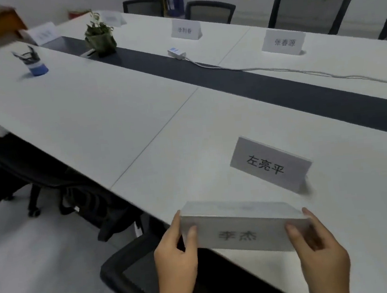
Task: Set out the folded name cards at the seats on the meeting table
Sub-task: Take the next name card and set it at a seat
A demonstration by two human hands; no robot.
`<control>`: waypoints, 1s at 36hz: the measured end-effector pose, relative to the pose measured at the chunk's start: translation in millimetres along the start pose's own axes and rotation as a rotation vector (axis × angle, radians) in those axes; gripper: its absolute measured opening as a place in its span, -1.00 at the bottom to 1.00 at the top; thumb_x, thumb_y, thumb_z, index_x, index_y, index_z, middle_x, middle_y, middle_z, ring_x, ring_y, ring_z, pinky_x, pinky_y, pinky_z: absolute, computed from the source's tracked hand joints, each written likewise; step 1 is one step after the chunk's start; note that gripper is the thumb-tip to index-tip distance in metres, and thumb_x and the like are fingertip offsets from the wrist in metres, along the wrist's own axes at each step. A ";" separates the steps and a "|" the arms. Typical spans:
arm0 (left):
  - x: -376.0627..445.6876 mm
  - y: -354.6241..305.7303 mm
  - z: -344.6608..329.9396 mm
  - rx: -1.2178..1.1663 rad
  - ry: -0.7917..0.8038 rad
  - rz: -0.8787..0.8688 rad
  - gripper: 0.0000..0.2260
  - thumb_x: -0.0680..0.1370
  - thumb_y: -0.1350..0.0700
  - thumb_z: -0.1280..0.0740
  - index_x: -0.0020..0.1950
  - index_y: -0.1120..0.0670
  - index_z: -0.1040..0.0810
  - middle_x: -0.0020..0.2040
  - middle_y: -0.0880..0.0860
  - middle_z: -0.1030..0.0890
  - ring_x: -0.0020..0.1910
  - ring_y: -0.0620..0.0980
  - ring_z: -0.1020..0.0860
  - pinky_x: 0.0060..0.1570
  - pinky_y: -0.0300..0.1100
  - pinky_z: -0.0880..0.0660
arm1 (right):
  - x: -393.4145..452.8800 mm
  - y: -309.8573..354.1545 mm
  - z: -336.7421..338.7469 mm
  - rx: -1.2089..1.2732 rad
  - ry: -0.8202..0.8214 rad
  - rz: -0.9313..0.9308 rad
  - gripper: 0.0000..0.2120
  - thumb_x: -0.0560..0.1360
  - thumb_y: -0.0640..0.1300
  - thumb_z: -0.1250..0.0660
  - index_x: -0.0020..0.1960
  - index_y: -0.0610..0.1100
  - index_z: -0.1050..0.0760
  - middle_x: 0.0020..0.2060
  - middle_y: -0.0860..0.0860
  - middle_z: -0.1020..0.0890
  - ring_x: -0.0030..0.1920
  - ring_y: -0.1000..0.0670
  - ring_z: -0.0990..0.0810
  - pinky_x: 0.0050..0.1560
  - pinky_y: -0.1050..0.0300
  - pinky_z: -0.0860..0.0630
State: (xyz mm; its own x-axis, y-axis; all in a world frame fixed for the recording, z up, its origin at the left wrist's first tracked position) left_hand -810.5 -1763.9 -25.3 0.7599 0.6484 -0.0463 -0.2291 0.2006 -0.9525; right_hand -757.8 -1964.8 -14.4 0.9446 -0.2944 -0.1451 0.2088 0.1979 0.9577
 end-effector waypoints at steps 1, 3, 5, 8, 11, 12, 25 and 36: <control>6.6 4.3 20.9 0.008 -0.046 -0.002 -0.63 0.46 0.20 -0.34 0.23 -0.05 -0.41 -0.05 -0.25 -0.52 -0.17 -0.55 -0.46 -0.10 -0.53 -0.38 | -10.7 6.0 -19.4 0.007 0.031 0.009 -0.60 0.36 -0.30 -0.40 0.19 -0.11 -0.50 -0.01 -0.06 -0.56 -0.19 0.35 -0.54 -0.21 0.69 -0.33; 20.1 14.5 63.5 0.017 -0.127 -0.005 -0.62 0.46 0.25 -0.31 0.24 -0.01 -0.41 -0.11 -0.28 -0.49 -0.24 -0.54 -0.47 -0.26 -0.62 -0.36 | -35.3 17.6 -59.5 0.020 0.101 0.015 -0.60 0.37 -0.29 -0.39 0.19 -0.09 -0.50 -0.01 -0.03 -0.56 -0.06 0.15 -0.54 -0.08 0.58 -0.38; 35.0 25.4 107.3 0.000 -0.182 0.000 -0.63 0.46 0.27 -0.30 0.25 0.07 -0.43 -0.08 -0.25 -0.50 -0.22 -0.47 -0.50 -0.28 -0.62 -0.36 | -62.5 28.3 -100.7 0.033 0.150 0.015 -0.59 0.37 -0.29 -0.39 0.20 -0.08 -0.49 0.00 -0.01 -0.56 0.02 0.05 -0.51 0.10 0.29 -0.37; 60.1 45.7 171.5 0.004 -0.225 0.000 -0.63 0.46 0.26 -0.30 0.27 0.08 -0.43 0.09 -0.09 -0.54 0.04 -0.25 -0.51 -0.13 -0.56 -0.37 | -102.4 40.7 -164.7 0.077 0.192 0.009 -0.59 0.39 -0.27 -0.37 0.22 -0.08 -0.47 0.04 -0.01 -0.55 0.05 0.06 -0.50 0.10 0.21 -0.36; 87.0 62.2 236.9 0.016 -0.281 -0.004 -0.62 0.47 0.24 -0.30 0.27 0.07 -0.42 0.11 -0.04 -0.54 -0.11 -0.39 -0.47 -0.19 -0.66 -0.34 | -139.7 51.4 -226.7 0.126 0.244 -0.002 -0.59 0.40 -0.26 -0.36 0.24 -0.08 -0.46 0.06 0.02 -0.54 0.02 0.12 -0.51 0.03 0.28 -0.36; 94.3 67.0 256.6 0.016 -0.292 -0.003 -0.62 0.47 0.24 -0.31 0.28 0.08 -0.42 0.08 -0.05 -0.56 -0.19 -0.42 -0.48 -0.21 -0.65 -0.34 | -150.9 54.1 -245.6 0.133 0.264 -0.003 -0.58 0.40 -0.25 -0.36 0.24 -0.08 -0.46 0.07 0.02 -0.55 0.02 0.13 -0.51 0.00 0.30 -0.37; 197.5 82.2 325.2 0.001 -0.163 -0.050 -0.60 0.46 0.26 -0.30 0.29 0.05 -0.39 0.07 -0.14 -0.53 -0.01 -0.37 -0.48 -0.12 -0.68 -0.33 | -158.2 91.5 -357.0 0.085 0.156 0.065 -0.61 0.42 -0.23 -0.34 0.24 -0.07 -0.45 0.02 0.05 -0.56 -0.04 0.25 -0.50 -0.21 0.63 -0.40; 325.8 45.4 239.6 0.076 0.308 -0.160 -0.54 0.50 0.18 -0.27 0.38 0.12 -0.24 0.16 -0.14 -0.37 0.17 -0.22 -0.37 0.14 -0.46 -0.30 | -46.8 92.5 -386.4 0.099 -0.185 0.044 -0.62 0.45 -0.22 -0.31 0.26 -0.13 -0.43 0.05 -0.02 -0.53 0.03 0.06 -0.49 -0.14 0.57 -0.41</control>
State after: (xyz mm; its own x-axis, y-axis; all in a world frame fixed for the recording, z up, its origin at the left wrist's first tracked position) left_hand -719.0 -1367.5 -11.5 0.9350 0.3548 0.0024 -0.1278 0.3432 -0.9305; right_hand -684.8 -1571.4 -15.0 0.8876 -0.4562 -0.0637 0.1342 0.1238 0.9832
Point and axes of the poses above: each hand's wrist, its own x-axis towards the middle knuckle, its own z-axis out of the back of the hand, y = z × x, the point moved 2 cm from there along x, towards the middle knuckle
